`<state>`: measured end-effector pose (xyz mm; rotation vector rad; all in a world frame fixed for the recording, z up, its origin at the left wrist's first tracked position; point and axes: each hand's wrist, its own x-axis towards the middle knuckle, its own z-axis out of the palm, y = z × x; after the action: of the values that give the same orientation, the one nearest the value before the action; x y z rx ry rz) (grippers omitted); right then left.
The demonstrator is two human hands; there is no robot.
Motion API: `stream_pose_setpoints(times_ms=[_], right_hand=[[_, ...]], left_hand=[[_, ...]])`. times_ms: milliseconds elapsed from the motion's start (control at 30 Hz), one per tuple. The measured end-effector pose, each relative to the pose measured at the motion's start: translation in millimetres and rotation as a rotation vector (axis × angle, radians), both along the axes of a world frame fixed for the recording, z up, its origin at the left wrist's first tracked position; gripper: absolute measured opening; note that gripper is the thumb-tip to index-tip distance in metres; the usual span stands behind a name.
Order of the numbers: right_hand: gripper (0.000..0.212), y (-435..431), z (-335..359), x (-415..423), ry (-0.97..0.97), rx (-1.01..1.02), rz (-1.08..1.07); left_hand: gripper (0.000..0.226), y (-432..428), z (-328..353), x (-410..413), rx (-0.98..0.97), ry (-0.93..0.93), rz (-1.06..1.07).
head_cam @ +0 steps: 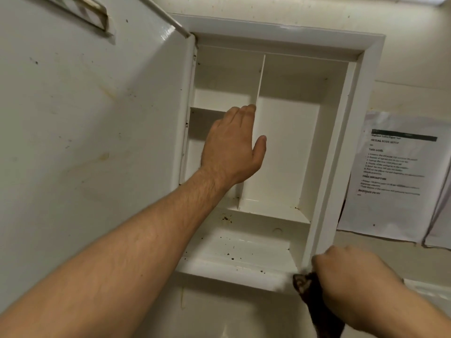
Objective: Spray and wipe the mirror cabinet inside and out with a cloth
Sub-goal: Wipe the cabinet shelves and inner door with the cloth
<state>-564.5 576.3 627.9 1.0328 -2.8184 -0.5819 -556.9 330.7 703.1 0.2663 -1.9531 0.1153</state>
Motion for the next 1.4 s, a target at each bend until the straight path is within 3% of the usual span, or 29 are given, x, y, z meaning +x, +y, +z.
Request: stream_pose_setpoints(times_ms=[100, 167, 267, 333, 367, 433, 567, 667, 733, 833, 900, 933, 1000, 1133, 1233, 1400], right_hand=[[0.021, 14, 9, -32, -0.190, -0.279, -0.073], [0.028, 16, 18, -50, -0.389, -0.623, -0.060], [0.020, 3, 31, -57, -0.899, -1.184, -0.198], [0.030, -13, 39, -49, -1.254, -1.424, -0.290], [0.039, -20, 44, -47, -1.330, -1.496, -0.272], [0.055, -34, 58, -37, -1.397, -1.600, -0.172], [0.035, -66, 100, -13, -1.527, -1.949, 0.164], [0.019, -102, 136, 8, -1.281, -2.181, 0.494], [0.007, -135, 152, 22, -0.856, -2.134, 0.650], [0.050, -180, 155, 24, -0.065, -1.805, 0.868], [0.065, -203, 155, 13, 0.432, -1.472, 0.842], [0.065, -212, 153, 4, 0.577, -1.269, 0.776], [0.063, -231, 150, -8, 0.587, -0.967, 0.593], [0.081, -258, 176, -13, 0.219, -0.913, 0.357], [0.084, -269, 195, -20, 0.012, -0.834, 0.321], [0.053, -261, 201, -33, 0.020, -0.511, 0.447]], left_hand=[[0.066, 1, -4, -3, 0.020, 0.023, -0.023], [0.066, 1, -5, -2, 0.019, 0.039, -0.039], [0.065, -2, -7, 6, -0.024, 0.012, -0.045], [0.068, -6, -9, 13, -0.054, -0.029, -0.044], [0.069, -8, -9, 18, -0.065, -0.053, -0.041], [0.071, -7, -10, 28, -0.062, -0.081, -0.022], [0.069, -11, -7, 47, -0.063, -0.067, 0.045], [0.066, -17, 3, 65, -0.043, 0.002, 0.049], [0.063, -20, 11, 76, -0.007, 0.083, 0.017], [0.059, -24, 20, 89, 0.021, 0.189, 0.013], [0.054, -29, 23, 95, -0.003, 0.221, 0.020], [0.052, -31, 23, 98, -0.007, 0.217, 0.028], [0.048, -37, 21, 103, 0.004, 0.191, 0.070], [0.043, -49, 17, 104, -0.002, 0.175, 0.125], [0.044, -49, 17, 100, -0.025, 0.166, 0.140], [0.041, -47, 15, 91, -0.022, 0.173, 0.163]])
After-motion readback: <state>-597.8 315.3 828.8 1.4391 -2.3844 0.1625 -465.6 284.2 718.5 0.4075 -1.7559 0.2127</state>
